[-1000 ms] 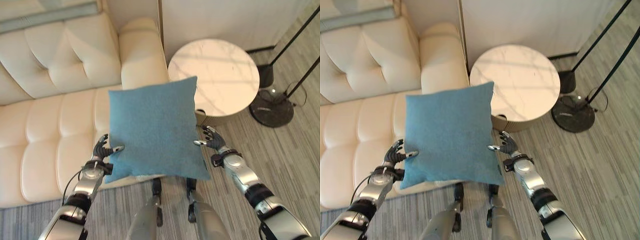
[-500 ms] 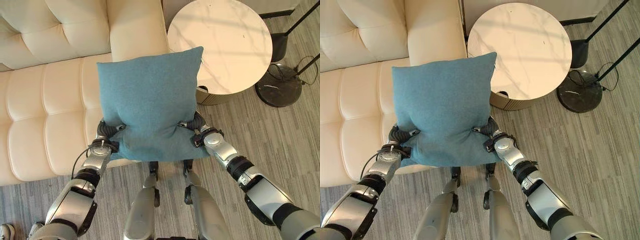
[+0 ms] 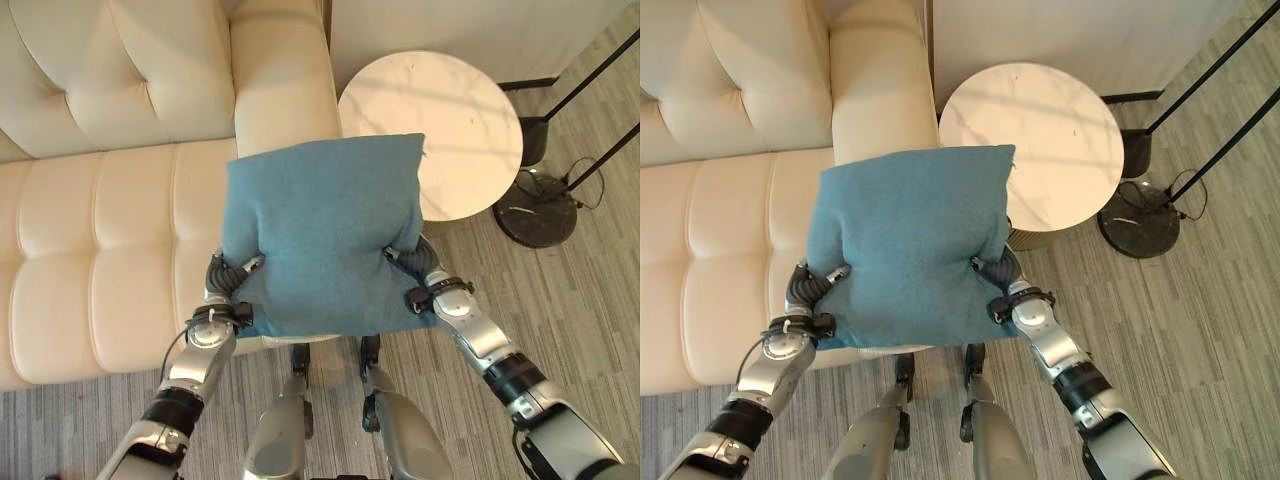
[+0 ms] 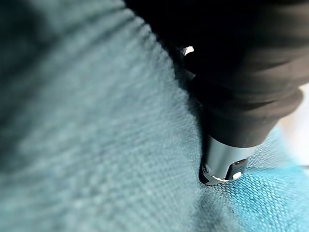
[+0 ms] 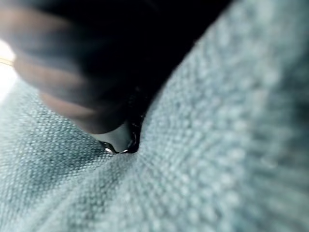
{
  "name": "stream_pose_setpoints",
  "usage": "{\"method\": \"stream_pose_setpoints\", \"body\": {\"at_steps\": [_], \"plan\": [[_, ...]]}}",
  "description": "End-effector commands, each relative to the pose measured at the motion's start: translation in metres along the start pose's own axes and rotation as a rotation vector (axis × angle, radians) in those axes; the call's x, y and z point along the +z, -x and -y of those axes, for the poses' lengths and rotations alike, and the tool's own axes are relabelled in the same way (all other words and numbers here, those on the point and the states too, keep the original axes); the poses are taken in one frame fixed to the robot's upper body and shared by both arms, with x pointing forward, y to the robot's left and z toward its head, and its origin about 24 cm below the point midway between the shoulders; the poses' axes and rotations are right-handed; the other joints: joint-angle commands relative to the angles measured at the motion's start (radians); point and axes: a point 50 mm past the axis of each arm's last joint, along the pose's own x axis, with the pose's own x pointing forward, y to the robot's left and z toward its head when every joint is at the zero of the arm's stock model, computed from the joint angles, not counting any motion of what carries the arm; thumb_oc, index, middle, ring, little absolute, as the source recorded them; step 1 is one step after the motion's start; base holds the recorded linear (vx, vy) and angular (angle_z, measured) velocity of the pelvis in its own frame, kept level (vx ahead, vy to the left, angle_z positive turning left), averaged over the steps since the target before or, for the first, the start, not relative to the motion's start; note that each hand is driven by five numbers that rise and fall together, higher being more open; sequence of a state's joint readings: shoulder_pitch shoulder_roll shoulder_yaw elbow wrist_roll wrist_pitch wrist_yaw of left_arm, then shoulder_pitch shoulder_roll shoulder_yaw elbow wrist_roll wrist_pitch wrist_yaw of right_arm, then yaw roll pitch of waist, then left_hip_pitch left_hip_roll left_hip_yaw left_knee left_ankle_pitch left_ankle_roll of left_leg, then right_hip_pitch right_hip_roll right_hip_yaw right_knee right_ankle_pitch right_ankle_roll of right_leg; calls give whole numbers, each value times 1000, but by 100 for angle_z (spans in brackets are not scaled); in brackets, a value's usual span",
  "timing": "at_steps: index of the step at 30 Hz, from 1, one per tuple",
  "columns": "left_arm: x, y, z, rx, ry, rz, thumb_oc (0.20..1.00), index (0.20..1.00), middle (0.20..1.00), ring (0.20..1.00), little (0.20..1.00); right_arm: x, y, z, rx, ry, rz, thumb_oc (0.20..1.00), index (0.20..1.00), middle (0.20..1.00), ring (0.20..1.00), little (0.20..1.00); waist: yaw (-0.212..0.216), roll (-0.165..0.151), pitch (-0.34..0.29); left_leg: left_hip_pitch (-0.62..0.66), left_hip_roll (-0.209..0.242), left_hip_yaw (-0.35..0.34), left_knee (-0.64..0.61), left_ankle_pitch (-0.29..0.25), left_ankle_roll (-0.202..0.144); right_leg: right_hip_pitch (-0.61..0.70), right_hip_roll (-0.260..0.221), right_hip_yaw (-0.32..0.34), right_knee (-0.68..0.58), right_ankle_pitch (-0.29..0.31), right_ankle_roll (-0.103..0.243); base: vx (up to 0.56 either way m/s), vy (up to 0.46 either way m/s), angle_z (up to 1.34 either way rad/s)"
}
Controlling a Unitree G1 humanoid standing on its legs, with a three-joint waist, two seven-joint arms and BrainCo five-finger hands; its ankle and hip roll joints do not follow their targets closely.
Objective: Pick up all the scattered cushions and arrange them neatly on the sofa.
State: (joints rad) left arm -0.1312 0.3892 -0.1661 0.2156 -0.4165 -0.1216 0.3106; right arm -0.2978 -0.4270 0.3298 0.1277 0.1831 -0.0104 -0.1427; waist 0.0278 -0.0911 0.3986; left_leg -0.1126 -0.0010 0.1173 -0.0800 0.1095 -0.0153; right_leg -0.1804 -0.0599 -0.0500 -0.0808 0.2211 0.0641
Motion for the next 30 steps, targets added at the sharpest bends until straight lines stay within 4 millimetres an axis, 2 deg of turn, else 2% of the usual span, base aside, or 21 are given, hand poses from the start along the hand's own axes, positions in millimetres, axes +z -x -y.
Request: {"method": "stream_pose_setpoints", "body": {"at_steps": [1,3,4,6,7,8,9,10,12,14,15,16,17,19,20,21,22,23,24,27,30], "plan": [[27,15,35,-202,141,172,200,200,200,200,200,33,21,-26,134,-61,248,200,200,200,200,200,-28,19,-188,50,-27,-5,17,-126,11,30,-19,25,58,-129,92,29,112,-21],[28,20,31,-198,146,178,200,200,200,200,200,35,30,-23,130,-76,260,200,200,200,200,200,-31,19,-196,65,-29,0,15,-129,14,36,-21,30,59,-125,97,-28,104,-16],[32,23,24,-180,150,201,200,200,200,200,200,37,39,-20,114,-119,282,200,200,200,200,200,-47,15,-192,70,-34,9,14,-130,20,16,-23,49,84,-90,118,-83,56,-17],[37,24,21,-175,133,227,200,200,200,200,200,41,41,-20,103,-154,306,200,200,200,200,200,-50,12,-185,61,-34,21,22,-126,24,-1,-23,60,107,-70,133,-203,44,-21],[42,24,19,-175,123,248,200,200,200,200,200,45,43,-19,88,-178,328,200,200,200,200,200,-50,14,-176,49,-26,26,34,-121,26,-13,-19,58,140,-85,132,-413,33,-33],[49,26,17,-191,114,283,200,200,200,200,200,51,47,-17,72,-219,367,200,200,200,200,200,-43,23,-162,25,-7,29,55,-103,26,-10,-11,44,228,-142,115,-301,18,-40],[49,26,17,-191,113,282,200,200,200,200,200,51,47,-17,72,-219,366,200,200,200,200,200,-43,22,-162,25,-8,28,57,-104,26,-12,-12,43,234,-147,115,-329,14,-16],[55,27,17,-201,108,313,200,200,200,200,200,53,50,-14,57,-232,386,200,200,200,200,200,-37,29,-157,9,1,21,69,-91,28,8,-6,48,317,-188,99,-217,-14,13],[58,30,16,-230,97,325,200,200,200,200,200,53,54,-6,32,-208,391,200,200,200,200,200,-17,40,-196,-27,8,-17,58,-47,22,65,30,80,477,-256,70,-319,-109,33],[59,32,15,-241,84,330,200,200,200,200,200,56,53,-2,23,-185,408,200,200,200,200,200,10,38,-223,-64,2,-50,58,-13,8,109,55,98,548,-243,70,-285,-193,74],[62,34,16,-252,93,342,200,200,200,200,200,58,53,0,7,-188,416,200,200,200,200,200,35,33,-232,-114,-7,-68,59,25,-20,180,86,101,435,-348,26,-330,-208,105],[65,35,16,-254,100,353,200,200,200,200,200,59,51,2,-3,-196,424,200,200,200,200,200,43,35,-230,-148,-10,-81,64,47,-46,204,101,89,378,-390,4,-581,-273,87],[67,34,19,-267,117,359,200,200,200,200,200,61,49,8,-28,-194,435,200,200,200,200,200,57,58,-212,-204,3,-81,49,101,-90,204,134,80,276,-431,-31,-595,-219,106],[68,35,21,-277,127,362,200,200,200,200,200,62,49,9,-28,-191,441,200,200,200,200,200,52,72,-202,-229,8,-86,41,116,-104,199,143,64,241,-430,-39,-390,-98,123],[67,36,22,-281,129,361,200,200,200,200,200,63,49,11,-28,-177,443,200,200,200,200,200,49,78,-188,-234,10,-79,44,105,-110,181,143,52,238,-420,-39,-325,-7,67],[67,35,25,-294,131,358,200,200,200,200,200,62,48,12,-30,-154,435,200,200,200,200,200,36,74,-169,-241,3,-71,89,74,-100,163,127,34,239,-406,-36,-581,11,23],[67,36,29,-322,142,354,200,200,200,200,200,60,48,13,-26,-141,420,200,200,200,200,200,10,61,-164,-234,7,-33,185,15,-66,135,89,-12,228,-367,-24,-537,32,28],[67,38,31,-342,147,355,200,200,200,200,200,60,49,13,-18,-141,420,200,200,200,200,200,-1,52,-168,-216,9,-24,221,-30,-50,121,68,-30,220,-348,-20,-363,27,60],[67,38,31,-342,147,355,200,200,200,200,200,60,49,13,-18,-141,420,200,200,200,200,200,-2,53,-169,-220,11,-26,222,-28,-50,119,70,-31,219,-345,-20,-215,7,102],[66,39,36,-370,180,351,200,200,200,200,200,57,52,12,6,-147,409,200,200,200,200,200,-32,24,-180,-129,31,-19,309,-163,-33,96,18,-67,182,-298,-14,-215,3,56],[64,38,45,-389,217,337,200,200,200,200,200,55,53,13,1,-175,405,200,200,200,200,200,-64,24,-190,-31,97,58,275,-183,-42,97,-7,-133,144,-278,-6,-124,56,61]]}}
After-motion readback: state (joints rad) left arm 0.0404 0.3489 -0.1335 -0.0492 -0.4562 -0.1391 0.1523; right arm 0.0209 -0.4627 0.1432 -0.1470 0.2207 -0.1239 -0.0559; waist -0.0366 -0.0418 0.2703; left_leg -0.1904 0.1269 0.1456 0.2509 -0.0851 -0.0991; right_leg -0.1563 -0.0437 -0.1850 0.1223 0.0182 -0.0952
